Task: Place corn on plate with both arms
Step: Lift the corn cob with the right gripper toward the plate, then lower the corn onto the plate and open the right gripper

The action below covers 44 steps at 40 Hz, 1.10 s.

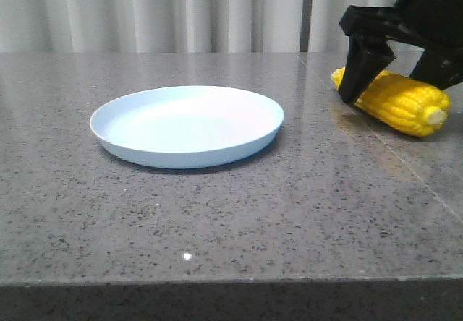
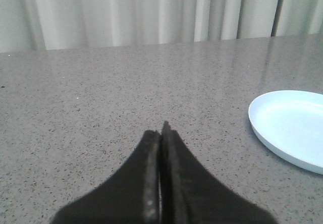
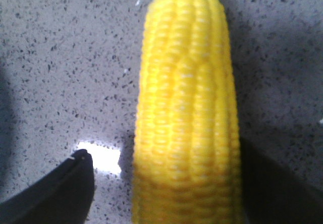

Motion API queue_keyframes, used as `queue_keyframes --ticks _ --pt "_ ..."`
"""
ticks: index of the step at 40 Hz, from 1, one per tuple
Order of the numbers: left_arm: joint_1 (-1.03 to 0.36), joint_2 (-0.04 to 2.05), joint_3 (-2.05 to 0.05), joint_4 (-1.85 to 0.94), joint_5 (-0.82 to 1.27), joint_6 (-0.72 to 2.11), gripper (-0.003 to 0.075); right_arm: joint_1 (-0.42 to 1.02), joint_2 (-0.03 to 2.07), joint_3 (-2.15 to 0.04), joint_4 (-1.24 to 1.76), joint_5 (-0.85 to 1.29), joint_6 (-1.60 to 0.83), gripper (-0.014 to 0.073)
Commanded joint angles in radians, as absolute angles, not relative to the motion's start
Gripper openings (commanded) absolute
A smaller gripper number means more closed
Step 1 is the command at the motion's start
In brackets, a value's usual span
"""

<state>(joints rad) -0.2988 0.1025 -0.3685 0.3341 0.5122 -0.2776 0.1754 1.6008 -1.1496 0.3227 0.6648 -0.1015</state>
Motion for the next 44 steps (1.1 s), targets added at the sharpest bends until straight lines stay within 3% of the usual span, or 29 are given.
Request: queue_keyframes --ticks 1,8,10,19,25,35,44 --pt "-0.296 0.114 -0.396 0.343 0.435 -0.275 -0.002 0.174 1.556 -1.185 0.346 0.636 -0.104 0.0487" --pt "-0.296 0.114 -0.396 0.343 0.435 -0.275 -0.002 0.174 1.528 -1.185 0.345 0.632 -0.104 0.0146" --pt "-0.296 0.114 -0.396 0.343 0.435 -0.275 -0.002 0.174 1.51 -1.185 0.345 0.631 -0.104 0.009" --pt "-0.296 0.114 -0.396 0.343 0.435 -0.275 -0.002 0.239 1.392 -1.185 0.337 0.64 -0.049 0.008" --pt "-0.296 0.114 -0.396 0.343 0.435 -0.275 -0.002 0.356 1.373 -1.189 0.17 0.617 0.24 0.008" --pt "-0.296 0.114 -0.396 0.343 0.435 -0.275 -0.002 0.64 1.458 -1.293 -0.348 0.677 0.848 0.008" --pt "-0.296 0.114 -0.396 0.343 0.435 -0.275 -0.002 0.81 1.634 -1.489 -0.513 0.766 1.038 0.008"
